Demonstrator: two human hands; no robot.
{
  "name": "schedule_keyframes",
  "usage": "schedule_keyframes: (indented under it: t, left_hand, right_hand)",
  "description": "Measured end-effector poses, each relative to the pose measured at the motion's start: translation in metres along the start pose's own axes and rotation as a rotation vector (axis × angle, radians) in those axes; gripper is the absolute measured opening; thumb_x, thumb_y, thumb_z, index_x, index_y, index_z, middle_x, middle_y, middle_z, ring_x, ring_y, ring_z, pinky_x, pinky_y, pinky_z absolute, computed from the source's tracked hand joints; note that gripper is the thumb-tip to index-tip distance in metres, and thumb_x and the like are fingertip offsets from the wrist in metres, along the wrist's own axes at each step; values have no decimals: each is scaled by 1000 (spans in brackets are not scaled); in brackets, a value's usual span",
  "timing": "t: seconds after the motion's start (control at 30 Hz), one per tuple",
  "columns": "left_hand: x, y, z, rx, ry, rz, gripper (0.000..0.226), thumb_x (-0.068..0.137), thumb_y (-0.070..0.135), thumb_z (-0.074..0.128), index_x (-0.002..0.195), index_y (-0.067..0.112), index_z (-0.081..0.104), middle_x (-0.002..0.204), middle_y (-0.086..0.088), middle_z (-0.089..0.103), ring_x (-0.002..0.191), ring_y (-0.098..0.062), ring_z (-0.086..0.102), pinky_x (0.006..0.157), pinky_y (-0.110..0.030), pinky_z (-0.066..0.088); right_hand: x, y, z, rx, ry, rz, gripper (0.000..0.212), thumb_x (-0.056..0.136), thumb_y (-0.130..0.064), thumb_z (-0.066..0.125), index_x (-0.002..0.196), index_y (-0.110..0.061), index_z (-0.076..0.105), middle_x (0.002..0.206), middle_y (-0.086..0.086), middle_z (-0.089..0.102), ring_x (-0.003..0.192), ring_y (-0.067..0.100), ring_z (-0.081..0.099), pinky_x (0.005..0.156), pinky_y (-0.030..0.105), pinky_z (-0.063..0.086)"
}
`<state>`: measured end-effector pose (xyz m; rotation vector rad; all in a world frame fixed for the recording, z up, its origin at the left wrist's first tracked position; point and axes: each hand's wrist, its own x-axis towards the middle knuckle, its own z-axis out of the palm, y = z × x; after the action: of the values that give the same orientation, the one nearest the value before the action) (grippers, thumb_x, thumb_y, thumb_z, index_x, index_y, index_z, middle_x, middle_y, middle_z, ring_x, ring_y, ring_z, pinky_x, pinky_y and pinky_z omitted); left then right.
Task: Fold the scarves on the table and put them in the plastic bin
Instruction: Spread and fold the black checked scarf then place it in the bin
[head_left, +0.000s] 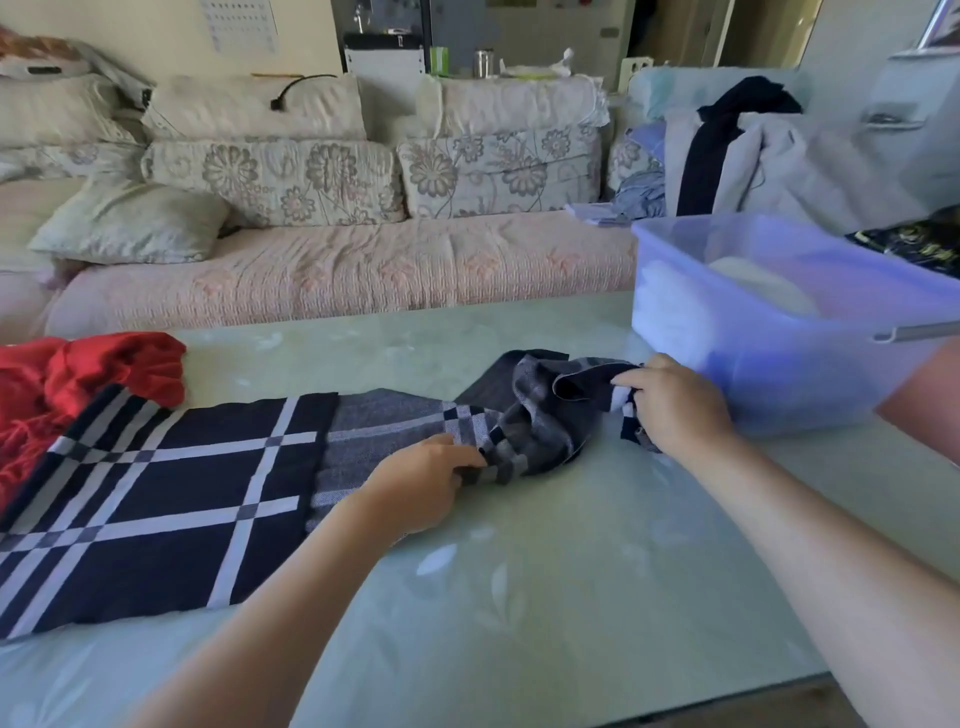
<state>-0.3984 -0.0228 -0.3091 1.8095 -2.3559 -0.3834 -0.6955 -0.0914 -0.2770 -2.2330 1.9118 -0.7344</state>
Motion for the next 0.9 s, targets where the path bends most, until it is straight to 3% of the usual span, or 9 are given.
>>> schedule_keyframes:
  t: [0.13,0.2,0.23,0.33,0.43,0.53,0.67,0.77,0.9]
  left_hand:
    - [-5,9,-2,-68,-157,-33,28,89,21,52,106,38,68,107,17,64,99,-11,60,89,-30,50]
    - [-4,15,1,-77,-134,-51,16,89,36,52,88,31,67,91,15,65,85,-11,61,79,-32,52]
    - [-1,17,2,-61,-102,-57,26,92,43,50,79,24,63,82,11,63,76,-12,58,72,-32,51]
    - [13,22,-1,-62,54,-67,41,98,41,46,71,10,53,71,-1,54,63,-20,52,57,-35,41]
    - [35,18,-7,-99,207,-74,25,98,25,48,89,14,68,91,-1,64,79,-22,62,71,-39,54]
    - [66,11,-15,-82,277,-92,26,99,16,45,102,20,70,102,3,62,88,-19,60,78,-36,54]
    - [117,1,-19,124,176,-164,29,95,5,47,117,13,64,114,-7,65,104,-29,62,82,-40,55]
    - [144,-8,-12,289,30,-206,21,97,13,52,117,10,59,119,-10,61,109,-29,59,77,-37,49]
    - [166,-15,-6,345,32,-234,25,96,29,57,113,12,66,114,-8,61,103,-28,61,74,-35,49]
  right_hand:
    - [-9,-5,-8,-747,-232,137,24,85,-26,54,105,-27,67,118,-1,64,116,24,55,90,33,40]
    - [-12,-15,-7,-864,-352,250,37,82,-36,48,114,-27,64,124,1,63,120,25,49,96,38,34]
    - [-11,-20,-5,-883,-346,239,40,80,-39,45,113,-26,65,123,2,63,118,26,48,96,41,33]
    - [-4,-34,2,-752,-82,-65,31,85,-35,47,104,-23,69,110,5,65,107,28,54,92,41,35]
    - [17,-46,17,-378,53,-290,21,92,-16,48,88,-13,68,95,9,66,90,34,61,74,37,42]
    - [49,-49,39,-97,42,-246,27,92,-6,47,102,-13,71,103,8,67,94,33,61,75,38,48]
    - [87,-50,73,36,-66,-260,42,89,1,45,119,-16,69,120,9,67,109,32,59,92,42,50]
    - [106,-47,99,-17,-110,-254,40,92,-2,47,125,-17,63,128,6,62,114,32,57,93,44,49]
    - [122,-32,115,-218,-205,-167,29,97,-20,50,126,-20,54,128,7,55,113,34,58,88,41,49]
